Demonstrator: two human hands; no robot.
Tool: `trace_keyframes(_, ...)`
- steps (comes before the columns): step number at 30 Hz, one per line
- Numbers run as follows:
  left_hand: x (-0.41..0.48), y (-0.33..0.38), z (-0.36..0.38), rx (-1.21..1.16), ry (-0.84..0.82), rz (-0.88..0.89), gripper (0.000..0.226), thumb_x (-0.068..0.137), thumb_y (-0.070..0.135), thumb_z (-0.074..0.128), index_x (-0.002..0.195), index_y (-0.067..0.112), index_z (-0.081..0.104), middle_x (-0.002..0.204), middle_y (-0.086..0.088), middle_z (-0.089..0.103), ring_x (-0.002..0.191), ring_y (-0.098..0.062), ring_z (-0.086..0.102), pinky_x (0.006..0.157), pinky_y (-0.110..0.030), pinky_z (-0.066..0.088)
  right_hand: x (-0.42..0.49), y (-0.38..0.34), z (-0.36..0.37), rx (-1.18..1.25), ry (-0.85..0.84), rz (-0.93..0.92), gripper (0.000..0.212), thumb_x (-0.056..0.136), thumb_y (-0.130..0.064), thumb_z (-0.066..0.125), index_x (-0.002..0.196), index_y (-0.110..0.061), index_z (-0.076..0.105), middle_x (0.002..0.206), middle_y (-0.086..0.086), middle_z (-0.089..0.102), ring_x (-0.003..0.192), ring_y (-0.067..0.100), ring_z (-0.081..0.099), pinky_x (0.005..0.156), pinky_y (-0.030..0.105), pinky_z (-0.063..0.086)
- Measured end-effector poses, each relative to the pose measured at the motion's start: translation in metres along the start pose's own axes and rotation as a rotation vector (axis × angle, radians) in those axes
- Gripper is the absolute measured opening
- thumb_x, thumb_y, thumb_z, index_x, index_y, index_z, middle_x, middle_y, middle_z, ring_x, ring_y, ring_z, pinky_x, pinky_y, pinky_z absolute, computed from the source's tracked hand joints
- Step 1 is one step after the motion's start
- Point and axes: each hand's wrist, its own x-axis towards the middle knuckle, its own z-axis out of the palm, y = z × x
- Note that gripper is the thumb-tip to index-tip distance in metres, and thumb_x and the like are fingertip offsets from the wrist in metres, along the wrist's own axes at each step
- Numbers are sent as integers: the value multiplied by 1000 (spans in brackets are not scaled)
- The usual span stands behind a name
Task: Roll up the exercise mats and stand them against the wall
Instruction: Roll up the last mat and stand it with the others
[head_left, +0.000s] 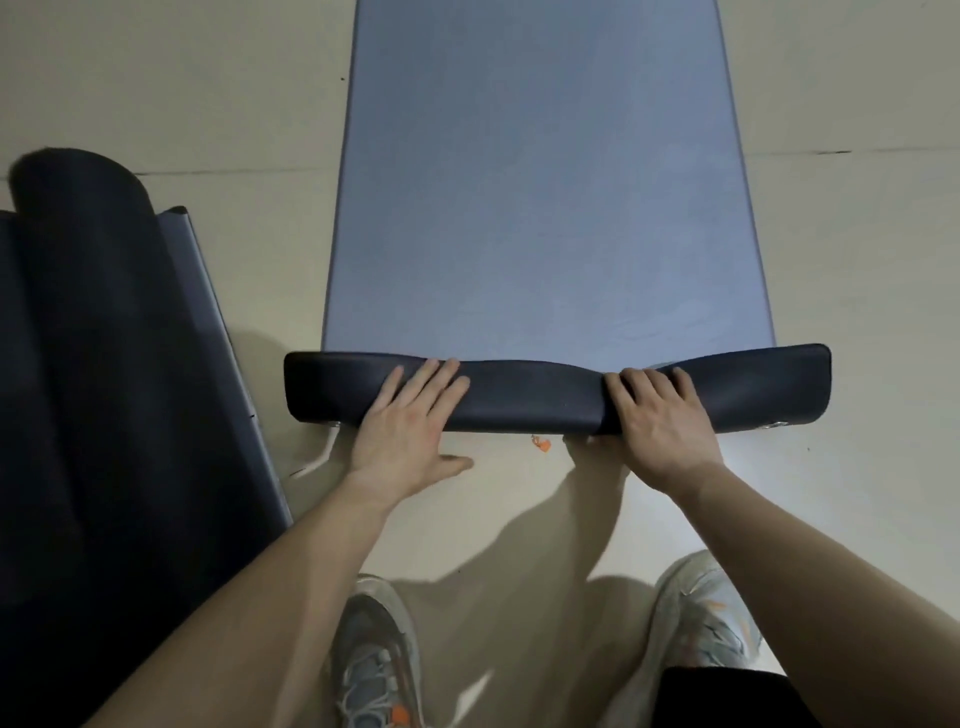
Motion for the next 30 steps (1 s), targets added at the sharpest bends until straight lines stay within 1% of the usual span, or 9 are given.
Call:
trace_keyframes(4, 12, 5, -13, -182, -128, -93, 64, 83, 46, 78, 139, 23, 56, 142, 1, 59, 132, -24, 54, 116, -43, 34, 6, 0, -18, 33, -177, -17, 62, 96, -70, 40, 132, -21, 53, 120, 1, 61, 114, 27, 59, 111, 41, 34)
trace_keyframes(9, 1, -8, -46, -371, -448, -114, 40, 95, 57, 58, 128, 34, 57, 117, 3, 69, 106, -25, 63, 88, -40, 50, -13, 6, -47, 173, -354, 4, 61, 92, -80, 35, 109, -24, 54, 98, -2, 62, 86, 22, 59, 79, 40, 51)
trace_keyframes(14, 16, -16, -53, -474, -600, -225, 41, 91, 68, 56, 107, 31, 60, 109, 3, 64, 95, -20, 59, 82, -38, 49, -4, 11, -57, 257, -532, 52, 62, 90, -84, 36, 93, -24, 53, 92, 0, 63, 83, 24, 58, 75, 39, 45)
trace_keyframes(17, 36, -17, -49, -343, -537, -260, 49, 94, 71, 47, 114, 30, 64, 120, -3, 67, 104, -26, 60, 83, -39, 44, 18, 15, -59, 283, -474, 107, 59, 91, -81, 41, 100, -25, 57, 103, 3, 67, 89, 26, 58, 77, 38, 42)
trace_keyframes(20, 58, -10, -44, -122, -313, -375, 53, 94, 73, 41, 120, 33, 65, 122, -3, 68, 114, -28, 59, 94, -43, 36, 14, -1, -45, 235, 52, 169, 55, 97, -68, 38, 108, -20, 63, 107, 7, 67, 97, 33, 62, 89, 44, 41)
trace_keyframes(22, 70, -2, -38, -83, -188, -462, 49, 93, 71, 46, 117, 32, 64, 122, -3, 63, 117, -29, 54, 97, -45, 35, -2, -20, -29, 177, 195, 137, 63, 95, -67, 46, 122, -13, 61, 128, 15, 62, 119, 42, 57, 106, 50, 33)
trace_keyframes(26, 79, 11, -28, -109, 50, -515, 42, 90, 64, 57, 103, 25, 66, 110, -5, 60, 109, -29, 52, 93, -44, 38, -3, -17, -2, -45, 44, 18, 105, 75, -42, 79, 156, -7, 23, 160, 24, 33, 150, 46, 27, 122, 58, 13)
trace_keyframes(28, 66, 16, -22, -239, 162, -448, 50, 90, 68, 50, 106, 23, 68, 110, -4, 63, 108, -29, 55, 96, -44, 39, 22, -6, -6, -49, 51, 0, 97, 71, -31, 78, 153, -11, 30, 150, 18, 44, 141, 41, 38, 120, 54, 21)
trace_keyframes(30, 45, 20, -13, -203, 106, -287, 75, 79, 79, 52, 131, 25, 59, 132, -3, 59, 128, -29, 50, 113, -48, 28, 49, 0, -17, -43, -17, -31, 100, 64, -52, 80, 146, -16, 37, 137, 9, 51, 128, 34, 47, 117, 48, 28)
